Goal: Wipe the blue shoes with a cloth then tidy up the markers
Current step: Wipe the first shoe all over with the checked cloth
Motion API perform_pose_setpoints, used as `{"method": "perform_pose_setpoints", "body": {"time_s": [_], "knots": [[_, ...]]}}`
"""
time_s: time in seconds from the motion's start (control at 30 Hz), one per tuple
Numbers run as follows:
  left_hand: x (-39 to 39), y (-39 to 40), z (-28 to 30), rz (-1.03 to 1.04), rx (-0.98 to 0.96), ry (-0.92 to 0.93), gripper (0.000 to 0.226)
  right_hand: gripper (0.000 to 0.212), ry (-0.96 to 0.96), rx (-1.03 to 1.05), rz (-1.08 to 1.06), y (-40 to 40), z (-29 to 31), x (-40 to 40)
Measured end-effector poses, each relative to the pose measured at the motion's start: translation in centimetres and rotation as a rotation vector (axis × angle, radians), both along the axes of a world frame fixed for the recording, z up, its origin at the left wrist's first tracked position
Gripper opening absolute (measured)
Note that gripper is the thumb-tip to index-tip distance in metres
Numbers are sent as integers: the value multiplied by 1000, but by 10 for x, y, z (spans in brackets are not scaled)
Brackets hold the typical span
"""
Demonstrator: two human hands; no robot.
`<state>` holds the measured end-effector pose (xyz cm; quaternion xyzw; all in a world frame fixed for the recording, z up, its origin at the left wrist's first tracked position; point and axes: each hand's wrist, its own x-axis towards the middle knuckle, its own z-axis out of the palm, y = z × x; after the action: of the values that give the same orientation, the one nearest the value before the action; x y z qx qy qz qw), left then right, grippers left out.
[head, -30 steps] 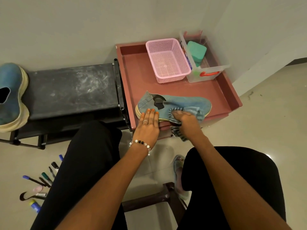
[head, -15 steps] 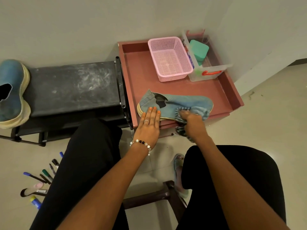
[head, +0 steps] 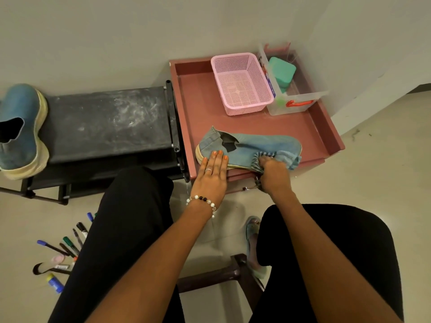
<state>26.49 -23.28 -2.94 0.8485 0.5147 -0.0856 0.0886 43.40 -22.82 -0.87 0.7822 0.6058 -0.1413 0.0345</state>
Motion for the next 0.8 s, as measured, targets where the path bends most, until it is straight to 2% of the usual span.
{"method": "perform_pose_setpoints", "body": {"time_s": [0.07,0.17,0.23,0.3,0.4,0.43,0.53,0.63,0.7,0.8], "knots": [[1,-1,-1,8,4,-20,65,25,-100,-61,-15,8,8,-25],[1,1,1,24,-11,-22,66,24,-52,-40,68,25,9,-56],[1,0,4,20,-13,-5,65,34,46,-8,166,24,1,-52],[2,0,4,13,-10,10,61,54,148,-22,262,12,1,-26],[1,0,3,8,-14,9,77,68,162,-61,180,-2,-1,31],[1,-1,4,9,-17,5,78,65,106,-44,135,-5,-2,43],[2,0,4,30,-10,-15,60,42,-93,-51,23,-1,-11,19],[3,0,4,40,-10,-1,65,25,-70,-77,-43,16,-9,-41],[2,-1,4,26,6,2,65,28,-3,-22,52,21,-10,-58],[0,-2,4,18,21,-4,61,49,90,13,261,15,-8,-36]]}}
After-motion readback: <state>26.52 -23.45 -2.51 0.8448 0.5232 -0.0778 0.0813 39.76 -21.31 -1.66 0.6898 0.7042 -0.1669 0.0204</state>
